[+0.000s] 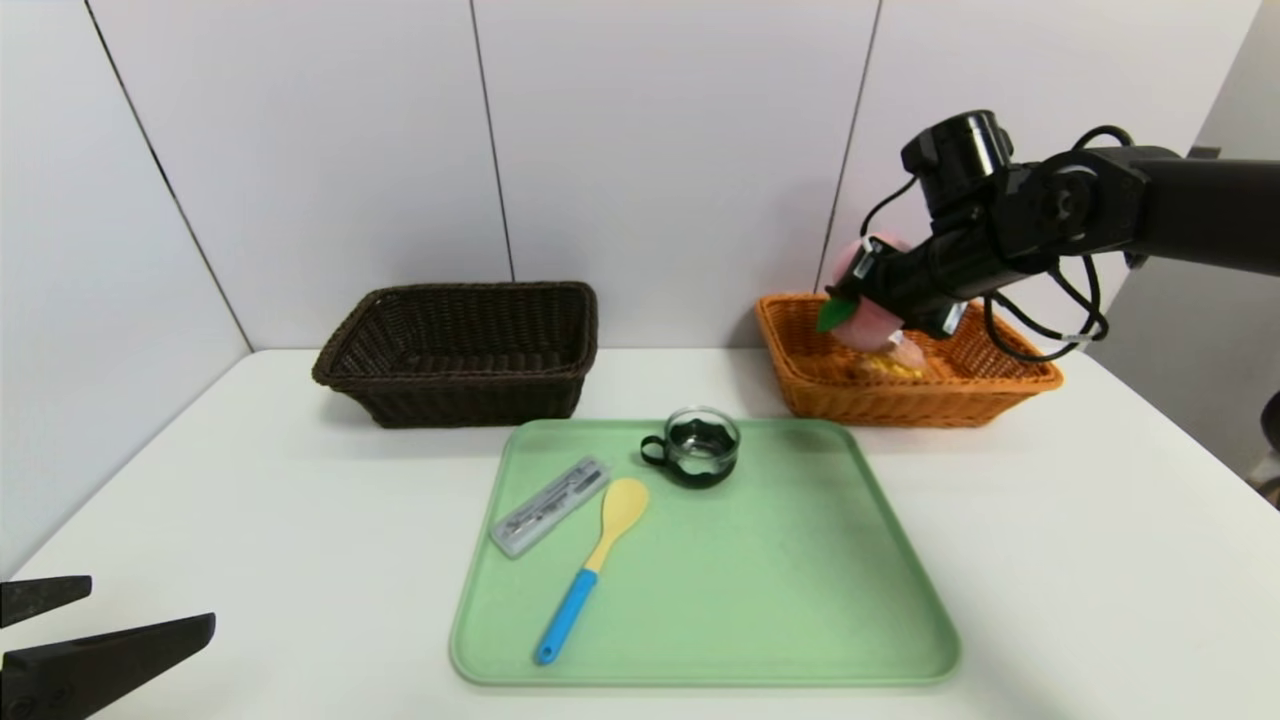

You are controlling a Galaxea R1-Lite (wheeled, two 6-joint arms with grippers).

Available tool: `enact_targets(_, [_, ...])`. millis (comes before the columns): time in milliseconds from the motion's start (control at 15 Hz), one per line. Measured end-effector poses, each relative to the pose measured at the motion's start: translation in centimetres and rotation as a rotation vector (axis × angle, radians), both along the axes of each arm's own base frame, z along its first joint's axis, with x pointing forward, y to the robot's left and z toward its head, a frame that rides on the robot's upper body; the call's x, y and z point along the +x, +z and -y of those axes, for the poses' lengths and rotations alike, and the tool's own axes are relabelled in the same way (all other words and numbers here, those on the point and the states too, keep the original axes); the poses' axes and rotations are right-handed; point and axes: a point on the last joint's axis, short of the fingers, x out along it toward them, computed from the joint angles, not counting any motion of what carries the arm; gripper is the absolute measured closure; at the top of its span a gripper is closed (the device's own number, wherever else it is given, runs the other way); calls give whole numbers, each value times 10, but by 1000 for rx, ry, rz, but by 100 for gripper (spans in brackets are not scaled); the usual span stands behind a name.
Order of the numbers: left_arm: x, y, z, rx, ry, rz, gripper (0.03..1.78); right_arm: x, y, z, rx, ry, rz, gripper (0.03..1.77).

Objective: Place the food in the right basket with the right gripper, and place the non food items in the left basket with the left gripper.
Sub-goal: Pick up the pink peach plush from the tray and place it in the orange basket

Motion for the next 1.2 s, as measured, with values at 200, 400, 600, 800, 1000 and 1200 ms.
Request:
enact_targets(200, [-2, -2, -1, 0, 1, 0, 12, 4, -8, 1, -5, -5, -21, 52])
enact_targets(400, [-4, -5, -2, 1, 0, -1, 12, 5, -10, 2, -9, -9, -29, 38])
enact_targets(600, [-7, -5, -3, -3, 2, 9, 12, 4, -10, 2, -10, -9, -32, 29])
enact_targets(800, [-8, -5, -4, -5, 2, 14, 12, 2, -12, 3, -11, -10, -42, 22])
enact_targets(1000, [-8, -4, -4, -7, 2, 19, 12, 1, -11, 3, -12, -10, -42, 18])
enact_targets(1200, [-9, -4, -4, -7, 3, 16, 12, -1, -11, 4, -13, -10, -43, 15])
